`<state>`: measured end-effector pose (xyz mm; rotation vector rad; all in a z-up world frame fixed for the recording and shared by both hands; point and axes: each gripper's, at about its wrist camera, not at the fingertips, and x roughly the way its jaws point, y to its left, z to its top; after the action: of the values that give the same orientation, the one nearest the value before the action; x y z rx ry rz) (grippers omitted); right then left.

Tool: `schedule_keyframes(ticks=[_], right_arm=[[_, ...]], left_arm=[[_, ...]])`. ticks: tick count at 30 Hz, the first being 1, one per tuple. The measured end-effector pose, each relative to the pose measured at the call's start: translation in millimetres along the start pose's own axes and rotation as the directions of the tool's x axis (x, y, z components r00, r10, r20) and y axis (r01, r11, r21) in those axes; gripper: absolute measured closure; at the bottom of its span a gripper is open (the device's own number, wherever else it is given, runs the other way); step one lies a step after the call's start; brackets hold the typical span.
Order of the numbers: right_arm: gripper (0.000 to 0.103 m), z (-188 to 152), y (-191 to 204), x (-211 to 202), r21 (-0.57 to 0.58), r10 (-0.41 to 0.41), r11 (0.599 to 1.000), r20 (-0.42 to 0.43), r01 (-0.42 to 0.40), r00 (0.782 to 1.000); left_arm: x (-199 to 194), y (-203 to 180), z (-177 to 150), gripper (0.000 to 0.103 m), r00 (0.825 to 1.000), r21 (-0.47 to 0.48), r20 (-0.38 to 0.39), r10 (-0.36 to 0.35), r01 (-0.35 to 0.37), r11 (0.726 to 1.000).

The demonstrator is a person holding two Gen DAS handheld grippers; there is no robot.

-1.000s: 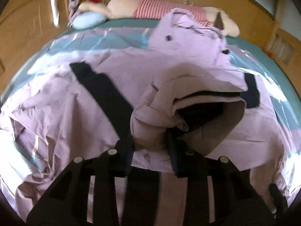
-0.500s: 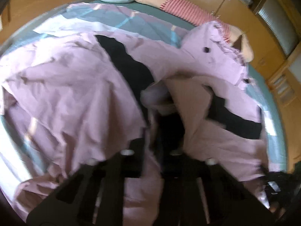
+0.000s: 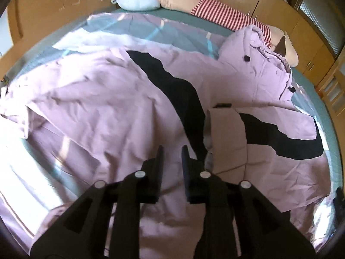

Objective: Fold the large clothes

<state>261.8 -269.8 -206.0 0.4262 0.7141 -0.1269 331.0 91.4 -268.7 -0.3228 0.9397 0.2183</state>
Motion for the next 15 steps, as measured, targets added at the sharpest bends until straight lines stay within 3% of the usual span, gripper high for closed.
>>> schedule_keyframes(ticks=[3, 5, 6, 8, 10, 11, 13, 14, 15], right_arm=[[0.059, 10.3, 13.2, 26.1, -0.075, -0.023, 0.997, -0.041, 0.020, 0.999], [0.060, 7.8, 16.5, 53.1, -0.124, -0.102, 0.989, -0.119, 0.087, 0.988], [0.059, 0.7, 14.5, 70.8, -0.154, -0.165, 0.978, -0.183, 0.137, 0.969], [0.059, -12.5, 6.7, 96.2, -0.163, -0.216, 0.971, -0.303, 0.173, 0.928], [0.058, -16.1, 4.4, 90.7, -0.134, -0.201, 0.977, -0.289, 0.168, 0.936], [0.056, -17.1, 4.5, 83.9, -0.116, -0.189, 0.980, -0.264, 0.163, 0.946], [0.037, -25.2, 6.0, 69.6, -0.076, -0.163, 0.986, -0.190, 0.151, 0.968], [0.036, -34.0, 9.2, 68.7, -0.081, -0.155, 0.986, -0.171, 0.143, 0.973], [0.035, -40.7, 11.4, 69.7, -0.092, -0.149, 0.987, -0.168, 0.135, 0.975]], left_arm=[[15.9, -12.5, -4.8, 0.088, 0.997, 0.055, -0.057, 0.052, -0.048, 0.997], [27.0, -11.7, -13.2, 0.091, 0.991, 0.071, -0.103, 0.081, -0.074, 0.995], [30.8, -9.6, -15.9, 0.092, 0.988, 0.073, -0.125, 0.088, -0.079, 0.994], [21.6, -3.3, -13.9, 0.092, 0.990, 0.043, -0.135, 0.049, -0.043, 0.998], [-0.9, 6.9, 0.4, 0.089, 0.991, 0.017, -0.136, 0.003, -0.001, 1.000], [-19.9, 16.3, 14.9, 0.078, 0.994, 0.007, -0.108, -0.010, 0.011, 1.000], [-45.8, 36.2, 36.8, 0.047, 0.998, -0.033, -0.058, -0.016, 0.014, 0.999], [-58.7, 52.6, 47.5, 0.025, 0.999, -0.063, -0.030, -0.012, 0.010, 0.998], [-72.5, 77.8, 58.9, 0.020, 1.000, -0.110, 0.005, 0.010, -0.009, 0.994]])
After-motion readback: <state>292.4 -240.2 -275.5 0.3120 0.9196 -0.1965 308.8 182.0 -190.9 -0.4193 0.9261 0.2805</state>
